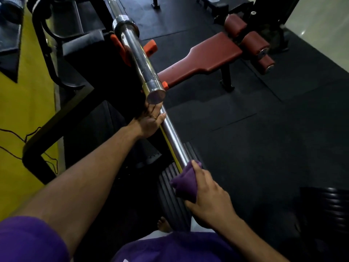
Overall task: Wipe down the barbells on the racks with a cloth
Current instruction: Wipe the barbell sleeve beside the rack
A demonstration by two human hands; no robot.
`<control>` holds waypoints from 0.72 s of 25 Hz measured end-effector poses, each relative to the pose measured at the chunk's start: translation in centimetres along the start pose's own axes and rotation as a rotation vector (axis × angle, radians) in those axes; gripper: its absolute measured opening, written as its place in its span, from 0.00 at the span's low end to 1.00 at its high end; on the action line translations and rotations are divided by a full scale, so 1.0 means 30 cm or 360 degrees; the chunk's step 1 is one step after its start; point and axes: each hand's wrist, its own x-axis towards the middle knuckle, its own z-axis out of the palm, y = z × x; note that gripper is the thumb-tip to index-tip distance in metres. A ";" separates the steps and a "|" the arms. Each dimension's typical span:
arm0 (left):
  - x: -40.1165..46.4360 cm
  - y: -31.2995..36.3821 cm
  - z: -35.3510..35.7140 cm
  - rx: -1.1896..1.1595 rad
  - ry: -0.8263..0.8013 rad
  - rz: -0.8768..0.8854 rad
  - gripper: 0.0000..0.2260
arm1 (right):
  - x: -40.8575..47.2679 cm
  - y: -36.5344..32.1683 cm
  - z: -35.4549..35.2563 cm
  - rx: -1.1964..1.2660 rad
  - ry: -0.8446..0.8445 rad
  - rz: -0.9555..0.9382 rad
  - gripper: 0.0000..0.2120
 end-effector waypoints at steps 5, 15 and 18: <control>0.000 0.005 -0.003 0.0014 -0.0012 0.0000 0.28 | 0.160 -0.043 -0.027 0.0191 0.0087 -0.0029 0.50; -0.001 -0.005 0.002 -0.0023 -0.0070 -0.0025 0.28 | -0.047 0.166 0.047 0.1196 -0.0199 0.0034 0.41; 0.014 -0.018 0.016 -0.0036 -0.0109 -0.0034 0.29 | 0.126 0.143 0.023 0.1932 -0.0498 -0.0040 0.30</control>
